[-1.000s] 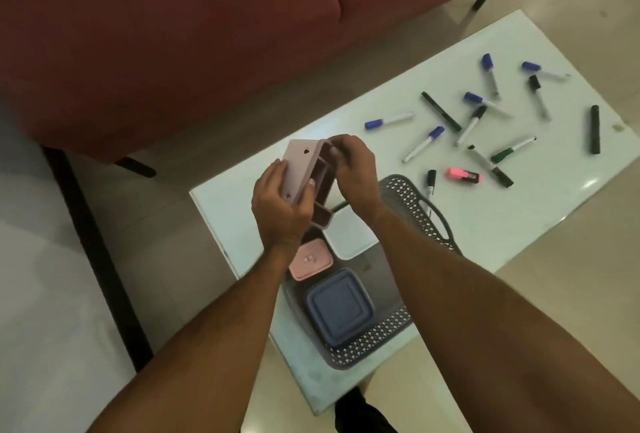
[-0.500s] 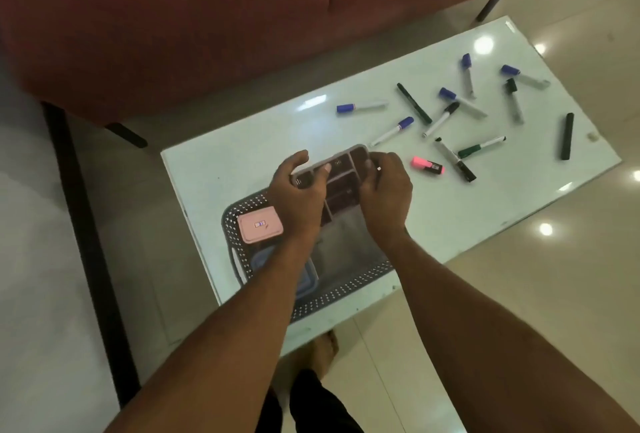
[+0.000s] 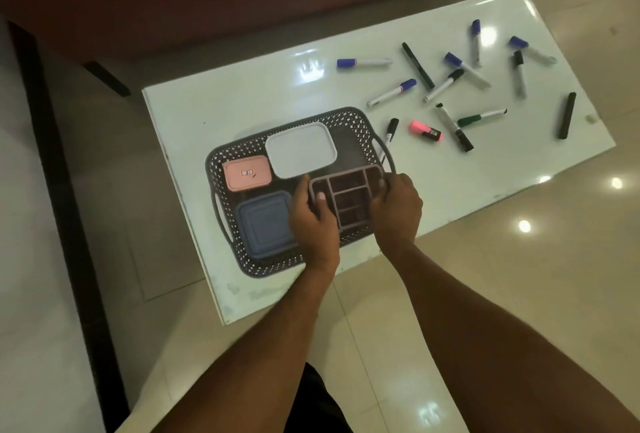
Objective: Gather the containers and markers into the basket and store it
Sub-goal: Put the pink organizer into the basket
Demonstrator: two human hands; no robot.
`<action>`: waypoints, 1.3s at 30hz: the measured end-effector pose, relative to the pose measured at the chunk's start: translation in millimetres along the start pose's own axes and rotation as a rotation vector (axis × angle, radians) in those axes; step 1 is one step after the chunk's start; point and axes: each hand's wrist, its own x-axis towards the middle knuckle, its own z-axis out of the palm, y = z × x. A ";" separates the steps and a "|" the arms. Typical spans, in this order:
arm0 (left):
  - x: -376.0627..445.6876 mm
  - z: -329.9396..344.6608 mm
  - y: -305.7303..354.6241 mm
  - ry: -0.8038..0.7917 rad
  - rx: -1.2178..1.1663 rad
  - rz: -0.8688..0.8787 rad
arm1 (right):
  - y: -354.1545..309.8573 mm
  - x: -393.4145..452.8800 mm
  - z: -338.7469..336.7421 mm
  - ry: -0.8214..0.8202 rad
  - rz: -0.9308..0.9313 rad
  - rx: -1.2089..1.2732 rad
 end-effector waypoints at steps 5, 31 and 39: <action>-2.3 1.4 -20.3 -0.029 0.102 -0.056 | -2.2 -5.9 6.7 -0.100 0.005 -0.080; -0.3 24.9 -29.4 0.142 0.218 0.107 | -0.1 18.3 25.4 -0.234 -0.082 0.001; -5.3 30.8 -18.7 0.222 0.371 0.031 | 9.5 24.6 26.9 -0.379 -0.122 -0.006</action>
